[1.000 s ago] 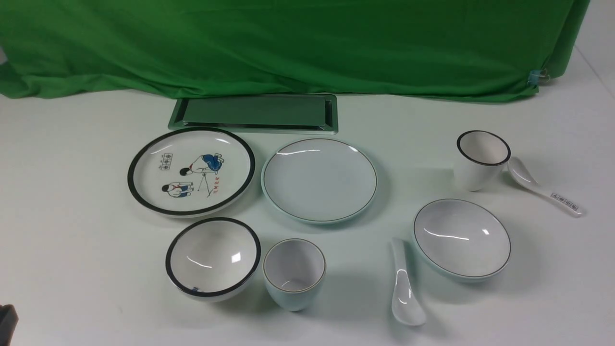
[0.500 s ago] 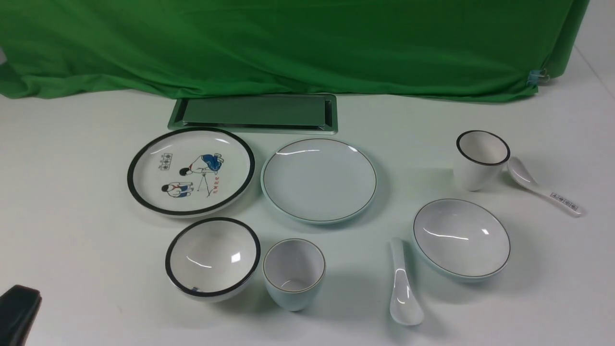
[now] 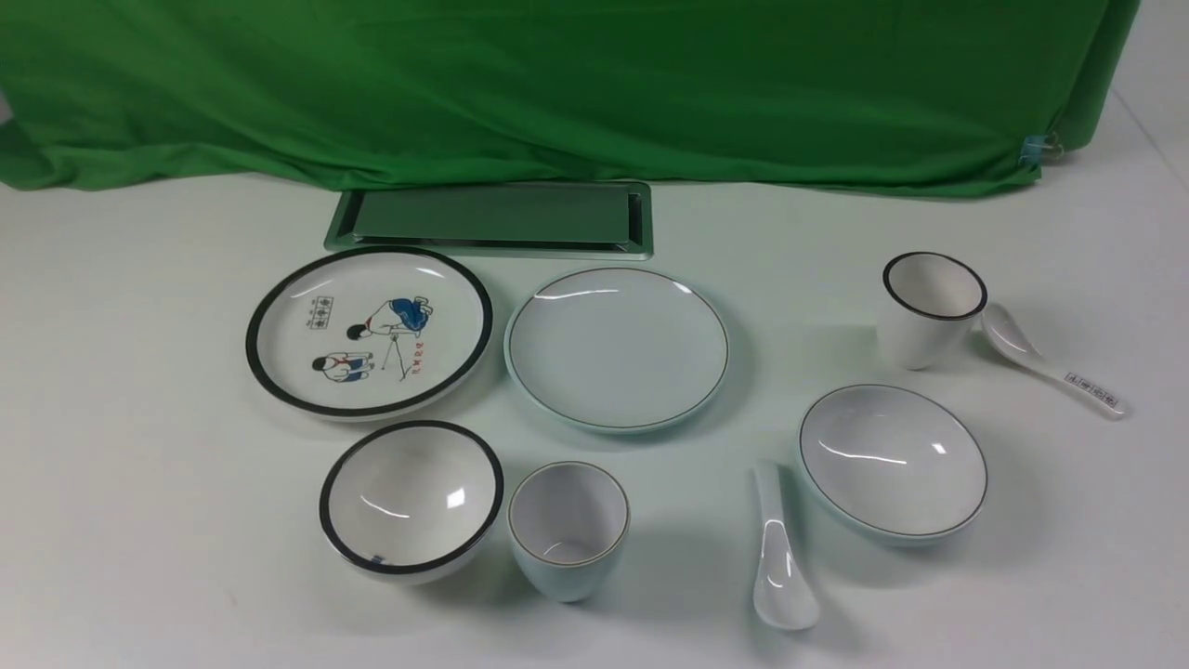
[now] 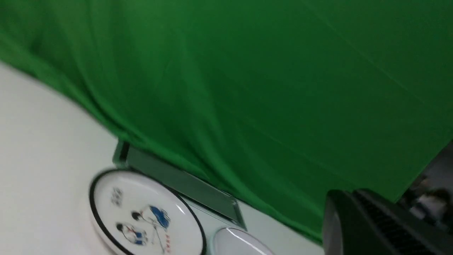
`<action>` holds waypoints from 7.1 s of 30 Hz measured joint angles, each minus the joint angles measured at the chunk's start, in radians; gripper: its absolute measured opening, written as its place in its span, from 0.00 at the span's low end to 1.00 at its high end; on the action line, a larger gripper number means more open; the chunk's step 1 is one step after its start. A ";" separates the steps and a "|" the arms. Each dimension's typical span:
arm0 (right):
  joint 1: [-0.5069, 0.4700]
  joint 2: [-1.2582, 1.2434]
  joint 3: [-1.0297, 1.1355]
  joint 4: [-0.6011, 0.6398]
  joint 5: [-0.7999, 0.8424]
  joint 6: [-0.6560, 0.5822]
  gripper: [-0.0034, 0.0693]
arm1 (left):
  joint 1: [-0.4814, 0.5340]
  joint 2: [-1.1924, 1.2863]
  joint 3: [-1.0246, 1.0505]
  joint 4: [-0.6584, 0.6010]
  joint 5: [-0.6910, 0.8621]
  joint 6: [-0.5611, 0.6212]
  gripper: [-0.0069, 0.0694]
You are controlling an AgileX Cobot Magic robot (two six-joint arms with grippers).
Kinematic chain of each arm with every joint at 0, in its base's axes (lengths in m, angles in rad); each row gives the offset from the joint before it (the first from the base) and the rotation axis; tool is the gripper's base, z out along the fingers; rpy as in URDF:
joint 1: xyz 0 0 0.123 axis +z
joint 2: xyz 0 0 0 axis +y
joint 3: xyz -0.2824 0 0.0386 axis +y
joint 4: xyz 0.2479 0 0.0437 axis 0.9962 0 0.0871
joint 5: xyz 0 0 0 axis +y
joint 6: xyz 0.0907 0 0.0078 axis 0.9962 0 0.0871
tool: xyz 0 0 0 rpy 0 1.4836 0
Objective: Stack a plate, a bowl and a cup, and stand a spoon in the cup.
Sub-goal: Use the right arm to grab a blue rice bowl, then use the right arm to put the blue rice bowl into the blue large plate in the middle, then use the right arm to grab a blue teacup, then use the right arm to put the blue teacup into the blue rice bowl in the middle, then use the right arm to grab a blue soup spoon
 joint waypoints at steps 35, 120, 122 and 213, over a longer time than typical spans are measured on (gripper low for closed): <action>0.215 1.575 -1.087 -0.065 0.592 -0.869 0.63 | -0.399 1.213 -0.741 0.488 0.549 0.178 0.05; 0.607 1.875 -1.680 0.029 1.039 -0.980 0.64 | -0.399 1.233 -0.741 0.487 0.494 0.192 0.14; 0.657 1.876 -1.640 0.029 0.973 -0.981 0.64 | -0.399 1.233 -0.741 0.486 0.494 0.192 0.14; 0.484 1.672 -1.361 -0.071 0.925 -0.819 0.76 | -0.399 1.205 -0.704 0.499 0.472 0.191 0.22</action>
